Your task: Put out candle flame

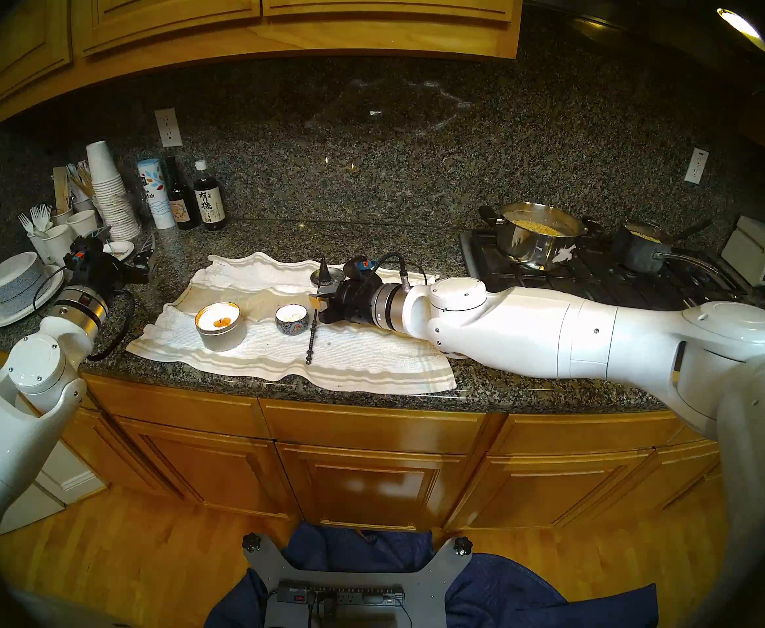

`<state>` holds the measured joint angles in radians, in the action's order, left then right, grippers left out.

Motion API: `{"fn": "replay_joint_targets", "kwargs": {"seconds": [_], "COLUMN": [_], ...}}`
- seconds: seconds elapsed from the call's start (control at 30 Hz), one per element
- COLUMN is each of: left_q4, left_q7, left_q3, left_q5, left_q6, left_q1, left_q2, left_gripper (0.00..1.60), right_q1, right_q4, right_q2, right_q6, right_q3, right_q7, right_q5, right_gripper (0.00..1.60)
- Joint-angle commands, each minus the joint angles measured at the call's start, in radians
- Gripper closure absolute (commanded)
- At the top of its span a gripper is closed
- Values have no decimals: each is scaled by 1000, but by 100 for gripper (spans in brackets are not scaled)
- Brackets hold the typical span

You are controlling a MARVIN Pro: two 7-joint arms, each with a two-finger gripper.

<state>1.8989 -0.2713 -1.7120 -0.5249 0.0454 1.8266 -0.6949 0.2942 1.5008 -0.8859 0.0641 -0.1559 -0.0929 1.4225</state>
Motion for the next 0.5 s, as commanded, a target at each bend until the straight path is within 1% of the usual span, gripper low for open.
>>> {"fn": "replay_joint_targets", "kwargs": {"seconds": [0.0,0.23,0.27,0.47], "left_q4": [21,21,21,21], "left_q7": [1,0,0,-1], "left_q3": [-21,-21,-21,-20], "left_q5": [0,0,-1,-1], "left_q6": [13,14,14,14], "left_q1": [-22,-22,-22,-21], "left_q2": [10,11,11,12], "left_gripper": [0,0,0,0], "right_q1": [-39,-39,-39,-45], "right_q4": [18,36,38,54], "right_q2": [11,26,29,45], "right_q6": [0,1,2,9], "right_q3": [23,23,23,27], "right_q7": [11,21,22,31], "right_q5": [-8,-8,-9,-14], "right_gripper": [63,60,56,52]}}
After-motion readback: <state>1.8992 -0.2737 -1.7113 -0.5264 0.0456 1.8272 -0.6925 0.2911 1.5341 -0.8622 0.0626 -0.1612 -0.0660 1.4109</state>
